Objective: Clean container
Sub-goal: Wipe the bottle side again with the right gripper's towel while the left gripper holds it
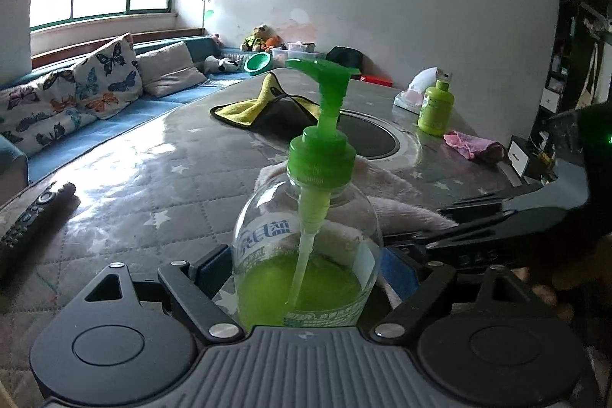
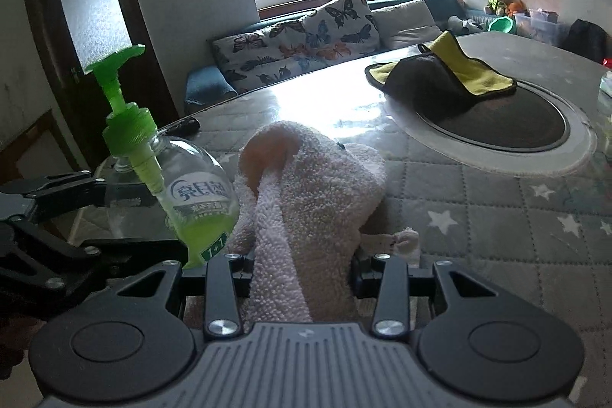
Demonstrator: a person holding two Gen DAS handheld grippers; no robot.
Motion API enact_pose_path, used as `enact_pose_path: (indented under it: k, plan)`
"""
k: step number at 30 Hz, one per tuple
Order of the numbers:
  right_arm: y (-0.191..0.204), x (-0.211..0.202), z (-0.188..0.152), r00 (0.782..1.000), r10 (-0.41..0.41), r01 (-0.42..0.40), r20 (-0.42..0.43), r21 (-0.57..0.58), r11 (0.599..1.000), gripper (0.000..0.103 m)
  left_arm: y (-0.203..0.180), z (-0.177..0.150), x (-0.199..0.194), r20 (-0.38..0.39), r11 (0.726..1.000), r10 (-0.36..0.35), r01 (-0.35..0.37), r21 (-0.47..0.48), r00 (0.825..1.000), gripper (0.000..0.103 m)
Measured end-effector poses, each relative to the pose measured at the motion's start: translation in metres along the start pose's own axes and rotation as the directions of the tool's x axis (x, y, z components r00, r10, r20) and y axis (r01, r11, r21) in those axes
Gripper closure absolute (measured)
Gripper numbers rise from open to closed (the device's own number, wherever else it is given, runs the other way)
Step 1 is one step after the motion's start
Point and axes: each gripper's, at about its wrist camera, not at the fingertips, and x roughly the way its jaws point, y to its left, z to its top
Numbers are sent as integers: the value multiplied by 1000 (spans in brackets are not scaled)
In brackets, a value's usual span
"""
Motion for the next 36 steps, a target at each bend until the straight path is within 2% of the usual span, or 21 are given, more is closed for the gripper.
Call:
enact_pose_path:
  k: [5, 10, 13, 20, 25, 36]
  plan:
    - [-8, -13, 15, 998, 42, -45, 51, 71, 996, 63, 6, -2, 0, 6, 998, -46, 46, 36, 999, 17]
    - [-8, -24, 45, 978, 140, -160, 155, 126, 979, 63, 8, -2, 2, 3, 993, -90, 89, 71, 996, 17]
    - [-5, -9, 56, 971, 189, -210, 149, 134, 969, 63, 9, -5, 3, 10, 993, -96, 95, 74, 995, 17]
    - [-18, 23, 43, 986, 143, -157, 89, 187, 970, 63, 9, -7, 3, 17, 994, -98, 97, 60, 995, 16]
    - [-15, 26, 29, 996, 82, -87, 45, 129, 988, 63, 6, -7, 2, 17, 997, -68, 67, 26, 998, 16]
    - [0, 17, 5, 999, 29, -30, 14, 33, 999, 63, 0, -3, -5, 2, 999, -6, 6, -51, 1000, 15]
